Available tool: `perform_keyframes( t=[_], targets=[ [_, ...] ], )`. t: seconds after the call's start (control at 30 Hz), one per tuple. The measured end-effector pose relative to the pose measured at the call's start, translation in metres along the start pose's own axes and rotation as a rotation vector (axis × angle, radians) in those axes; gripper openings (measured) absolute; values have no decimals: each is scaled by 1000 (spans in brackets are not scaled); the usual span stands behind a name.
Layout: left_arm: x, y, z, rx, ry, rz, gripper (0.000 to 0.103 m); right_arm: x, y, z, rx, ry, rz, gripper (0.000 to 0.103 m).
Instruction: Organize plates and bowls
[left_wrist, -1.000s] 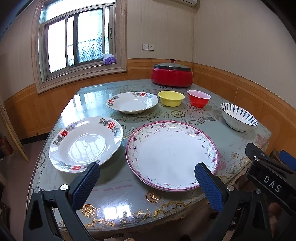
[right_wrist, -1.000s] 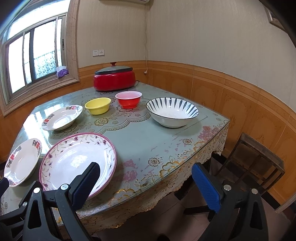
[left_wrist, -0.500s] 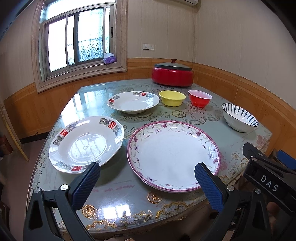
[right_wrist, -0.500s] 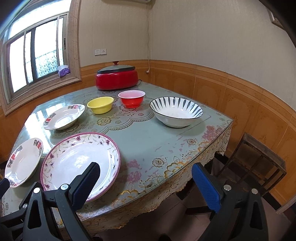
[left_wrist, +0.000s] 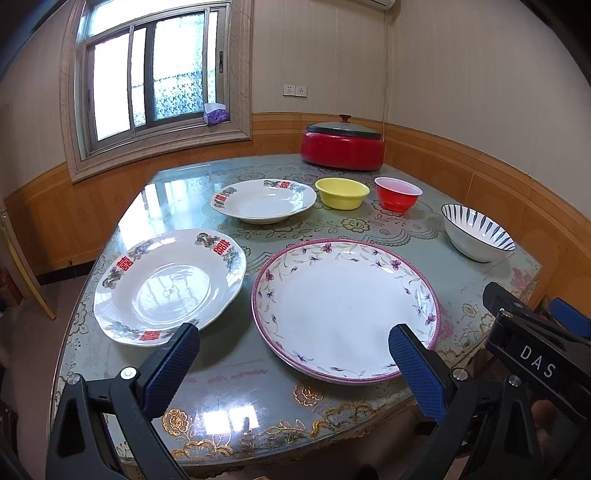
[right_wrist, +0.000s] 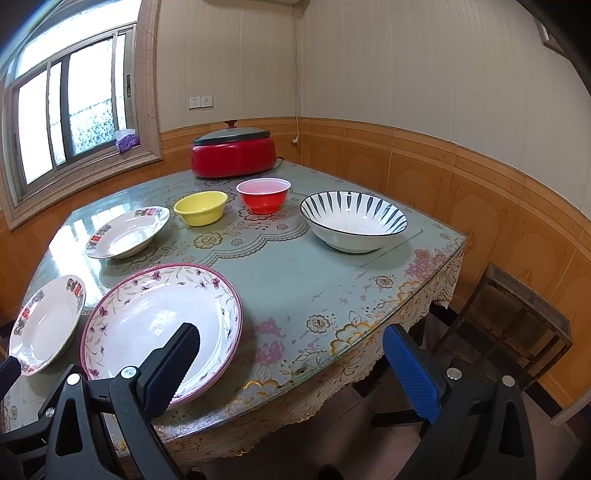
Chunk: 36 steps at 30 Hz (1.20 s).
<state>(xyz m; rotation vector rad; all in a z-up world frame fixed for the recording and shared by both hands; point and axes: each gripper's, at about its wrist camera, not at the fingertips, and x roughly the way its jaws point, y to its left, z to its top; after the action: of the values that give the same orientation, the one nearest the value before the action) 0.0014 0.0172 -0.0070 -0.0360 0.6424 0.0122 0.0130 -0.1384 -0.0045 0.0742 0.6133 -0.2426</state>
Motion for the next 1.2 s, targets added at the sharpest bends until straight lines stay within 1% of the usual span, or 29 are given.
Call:
perform_keyframes(
  t=[0.73,0.8,0.87,0.93,1.0,1.03,1.1,1.17,1.2],
  targets=[
    [4,-2,-2,6,31,-47,103,6,-6,-1,15,24,4,101],
    [6,-1,-3,3,39,-68,103,7,-8,-2,14,29,7,101],
    [9,1,-3,6,58,-132,103,9,-10,-1,19,35,23,101],
    [16,5,-3,-3,114,-220,103,12,-15,0,24,46,51,101],
    [22,14,-3,-44,164,-293,103,18,-23,0,34,71,111,101],
    [22,17,-3,-44,164,-297,103,21,-30,0,50,89,152,101],
    [23,23,-4,-28,164,-295,103,27,-38,-1,66,115,194,101],
    [24,33,-5,-50,183,-321,103,35,-49,-1,96,160,286,101],
    [24,38,-6,-71,191,-338,103,40,-54,-1,118,190,350,101]
  ],
)
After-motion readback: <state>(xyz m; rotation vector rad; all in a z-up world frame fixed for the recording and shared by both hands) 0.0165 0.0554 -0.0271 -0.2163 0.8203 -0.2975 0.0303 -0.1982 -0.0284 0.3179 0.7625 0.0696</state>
